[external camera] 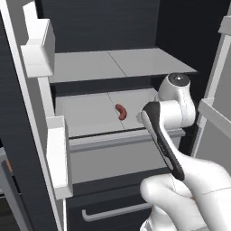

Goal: Retrieve the sausage and cheese from the fridge and place them on the cutting board on the counter.

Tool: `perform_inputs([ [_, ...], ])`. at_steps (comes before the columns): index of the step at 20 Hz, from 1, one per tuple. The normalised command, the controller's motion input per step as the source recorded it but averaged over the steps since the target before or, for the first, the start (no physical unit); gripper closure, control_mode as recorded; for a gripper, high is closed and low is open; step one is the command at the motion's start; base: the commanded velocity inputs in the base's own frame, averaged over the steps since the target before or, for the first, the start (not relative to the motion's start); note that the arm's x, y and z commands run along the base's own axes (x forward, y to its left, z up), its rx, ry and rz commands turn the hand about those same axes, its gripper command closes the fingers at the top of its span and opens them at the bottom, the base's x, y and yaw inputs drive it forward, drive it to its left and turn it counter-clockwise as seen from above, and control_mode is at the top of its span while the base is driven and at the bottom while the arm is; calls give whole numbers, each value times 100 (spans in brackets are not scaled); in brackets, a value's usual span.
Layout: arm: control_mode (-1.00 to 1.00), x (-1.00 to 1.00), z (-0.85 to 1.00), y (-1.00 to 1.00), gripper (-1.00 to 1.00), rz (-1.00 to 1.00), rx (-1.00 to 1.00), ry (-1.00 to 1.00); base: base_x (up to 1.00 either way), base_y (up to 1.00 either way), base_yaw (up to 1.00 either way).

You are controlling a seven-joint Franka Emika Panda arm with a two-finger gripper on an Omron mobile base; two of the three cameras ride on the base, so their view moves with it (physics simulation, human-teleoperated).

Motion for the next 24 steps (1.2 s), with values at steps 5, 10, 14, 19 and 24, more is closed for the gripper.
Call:
perform_inputs([
  [5, -100, 66, -51, 38, -100, -15, 7, 11, 0, 0, 0],
  [10, -100, 60, -30, 38, -100, -22, 2, 16, 0, 0, 0],
  [14, -100, 53, 0, 1, -100, -11, 2, 18, 0, 0, 0],
  [19, -100, 29, -7, 0, -100, 0, 0, 4, 0, 0, 0],
  [24, -100, 41, -44, 0, -100, 4, 0, 0, 0, 0, 0],
])
